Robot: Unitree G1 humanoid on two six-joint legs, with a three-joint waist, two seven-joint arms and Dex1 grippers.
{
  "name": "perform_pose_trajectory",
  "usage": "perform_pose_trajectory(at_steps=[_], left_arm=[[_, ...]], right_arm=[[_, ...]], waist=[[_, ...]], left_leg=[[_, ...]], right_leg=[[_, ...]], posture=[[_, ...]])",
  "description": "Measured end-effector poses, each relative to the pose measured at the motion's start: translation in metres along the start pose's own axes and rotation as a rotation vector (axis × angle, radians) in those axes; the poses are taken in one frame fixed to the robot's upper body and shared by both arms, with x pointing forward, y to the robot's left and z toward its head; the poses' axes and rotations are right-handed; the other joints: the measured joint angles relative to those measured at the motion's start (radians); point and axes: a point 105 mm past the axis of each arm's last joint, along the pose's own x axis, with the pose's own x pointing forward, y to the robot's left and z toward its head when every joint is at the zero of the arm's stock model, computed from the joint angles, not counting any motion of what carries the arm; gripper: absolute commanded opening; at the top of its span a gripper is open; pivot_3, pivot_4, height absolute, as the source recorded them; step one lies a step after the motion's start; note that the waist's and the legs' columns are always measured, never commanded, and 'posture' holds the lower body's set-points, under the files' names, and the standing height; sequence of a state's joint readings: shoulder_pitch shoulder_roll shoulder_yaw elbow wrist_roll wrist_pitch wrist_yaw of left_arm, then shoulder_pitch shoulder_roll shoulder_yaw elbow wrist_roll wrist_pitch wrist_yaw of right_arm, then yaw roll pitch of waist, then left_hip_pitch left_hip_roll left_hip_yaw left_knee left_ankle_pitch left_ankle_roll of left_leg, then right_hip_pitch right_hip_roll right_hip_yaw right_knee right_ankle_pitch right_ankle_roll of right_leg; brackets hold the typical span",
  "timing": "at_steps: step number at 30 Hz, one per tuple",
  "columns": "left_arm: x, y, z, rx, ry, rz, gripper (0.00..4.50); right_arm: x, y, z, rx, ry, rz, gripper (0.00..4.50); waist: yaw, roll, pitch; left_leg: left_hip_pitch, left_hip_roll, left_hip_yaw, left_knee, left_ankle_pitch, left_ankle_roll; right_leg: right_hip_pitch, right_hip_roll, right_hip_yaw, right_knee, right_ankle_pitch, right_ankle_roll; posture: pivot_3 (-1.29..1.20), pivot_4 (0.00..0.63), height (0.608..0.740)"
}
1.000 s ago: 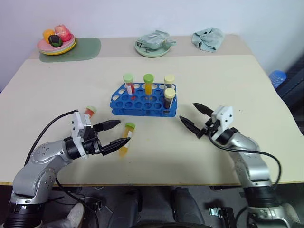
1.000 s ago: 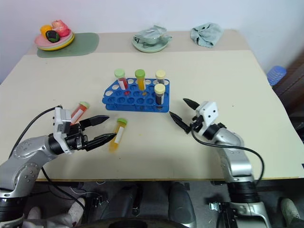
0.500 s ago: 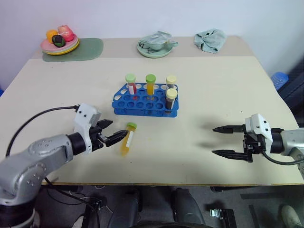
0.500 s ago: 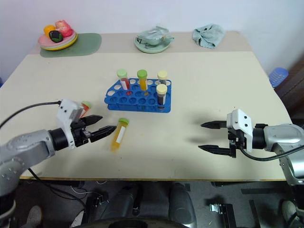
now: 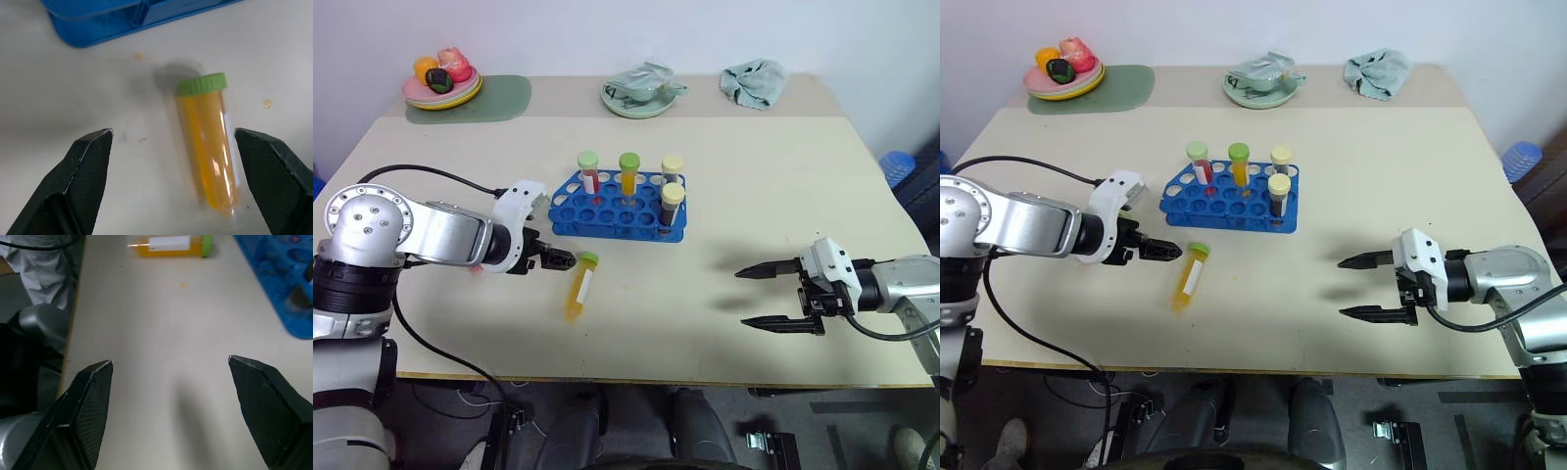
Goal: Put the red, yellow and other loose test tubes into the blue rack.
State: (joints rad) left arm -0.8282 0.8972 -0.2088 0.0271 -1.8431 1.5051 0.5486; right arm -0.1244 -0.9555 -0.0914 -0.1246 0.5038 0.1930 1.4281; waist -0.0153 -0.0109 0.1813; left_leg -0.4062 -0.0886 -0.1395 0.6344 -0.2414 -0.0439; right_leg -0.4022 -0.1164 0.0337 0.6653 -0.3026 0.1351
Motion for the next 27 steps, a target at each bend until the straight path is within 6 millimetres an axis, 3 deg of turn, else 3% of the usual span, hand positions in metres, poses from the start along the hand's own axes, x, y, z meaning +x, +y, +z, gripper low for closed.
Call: perform_pose_trajectory(at_steps=[6,22,25,27], left_arm=[[0.013,-0.005,-0.004,-0.032,0.073,0.005,4.09],[0.042,-0.011,0.011,-0.077,0.144,0.071,4.09],[0.045,-0.012,0.012,-0.078,0.152,0.08,3.24],[0.047,-0.014,0.012,-0.076,0.157,0.08,2.37]], right_arm=[[0.005,0.008,0.003,-0.004,-0.018,0.0,3.82],[0.019,0.017,0.014,-0.022,-0.051,-0.028,3.82],[0.02,0.019,0.016,-0.02,-0.052,-0.029,3.86],[0.021,0.019,0.017,-0.021,-0.055,-0.032,3.86]], waist=[[0.001,0.0,0.0],[0.003,0.0,0.0],[0.002,-0.001,0.0],[0.002,-0.001,0.0]], left_leg=[[-0.001,-0.001,0.001,0.001,0.0,0.0],[-0.002,-0.001,0.001,0.003,0.0,0.0],[-0.002,-0.001,0.002,0.004,0.0,0.0],[-0.002,-0.001,0.002,0.004,0.0,0.0]], right_leg=[[-0.001,0.001,0.002,0.001,0.0,0.0],[-0.002,0.001,0.003,0.002,0.0,0.0],[-0.002,0.001,0.003,0.002,0.0,0.001],[-0.002,0.001,0.003,0.002,0.0,0.001]], posture=[[0.0,0.15,0.74],[0.0,0.15,0.74],[0.0,0.15,0.74],[0.0,0.15,0.74]])
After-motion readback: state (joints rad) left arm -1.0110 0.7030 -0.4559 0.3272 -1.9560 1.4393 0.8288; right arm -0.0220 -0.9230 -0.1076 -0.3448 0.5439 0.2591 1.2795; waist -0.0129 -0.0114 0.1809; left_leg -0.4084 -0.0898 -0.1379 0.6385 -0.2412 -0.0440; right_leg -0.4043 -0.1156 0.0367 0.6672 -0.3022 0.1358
